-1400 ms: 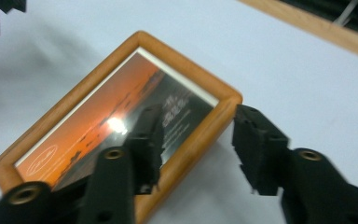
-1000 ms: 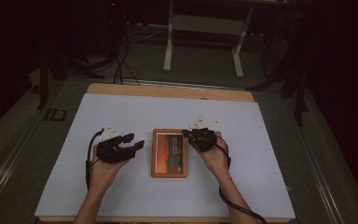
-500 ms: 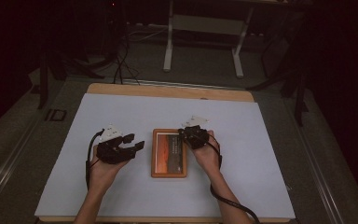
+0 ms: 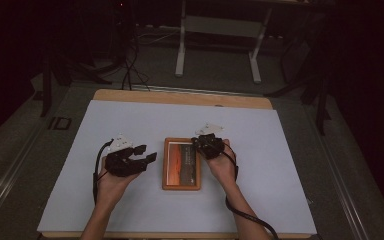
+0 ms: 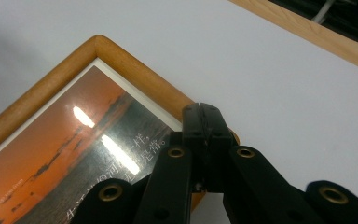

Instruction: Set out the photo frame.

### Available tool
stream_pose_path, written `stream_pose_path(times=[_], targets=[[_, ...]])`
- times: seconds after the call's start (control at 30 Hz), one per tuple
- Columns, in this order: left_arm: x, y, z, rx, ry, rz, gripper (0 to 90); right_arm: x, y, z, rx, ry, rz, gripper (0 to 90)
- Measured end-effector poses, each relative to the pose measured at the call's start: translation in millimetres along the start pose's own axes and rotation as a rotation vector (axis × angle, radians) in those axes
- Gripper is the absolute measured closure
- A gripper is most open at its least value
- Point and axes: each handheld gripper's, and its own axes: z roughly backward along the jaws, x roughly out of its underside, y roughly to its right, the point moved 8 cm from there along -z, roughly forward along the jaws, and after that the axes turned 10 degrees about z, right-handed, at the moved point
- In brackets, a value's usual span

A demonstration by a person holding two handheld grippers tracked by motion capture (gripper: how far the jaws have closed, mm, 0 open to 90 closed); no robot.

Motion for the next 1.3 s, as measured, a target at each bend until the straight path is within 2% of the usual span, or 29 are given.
stream_pose_path(times=[0.13,0.2,0.47,0.57,0.9,1.1,1.17,1.3], targets=[[0.1,0.7,-0.1,0.005,-0.001,0.003,47.2,1.2,1.2,0.1,0.005,-0.006,-0.005,90.0],[0.3,2.5,-0.4,0.022,-0.003,0.013,47.2,3.6,2.8,0.2,0.004,-0.013,-0.013,90.0],[2.4,5.5,-2.6,0.021,-0.016,0.005,46.9,6.3,4.4,0.4,0.001,-0.015,-0.026,90.0],[3.0,7.7,-3.9,0.021,-0.019,0.003,46.5,10.0,6.7,-0.5,0.002,-0.018,-0.055,90.0],[5.7,14.5,-6.2,0.031,-0.049,0.011,46.4,21.0,13.2,-3.3,-0.004,-0.035,-0.094,90.0],[7.9,21.2,-9.7,0.035,-0.058,0.018,42.6,34.0,17.4,-9.0,-0.008,-0.061,-0.125,90.0],[9.4,23.6,-11.6,0.038,-0.065,0.02,41.1,35.1,18.3,-9.0,-0.018,-0.051,-0.144,90.0],[13.1,30.1,-16.0,0.055,-0.081,0.023,38.6,34.9,18.3,-9.5,-0.017,-0.061,-0.134,90.0]])
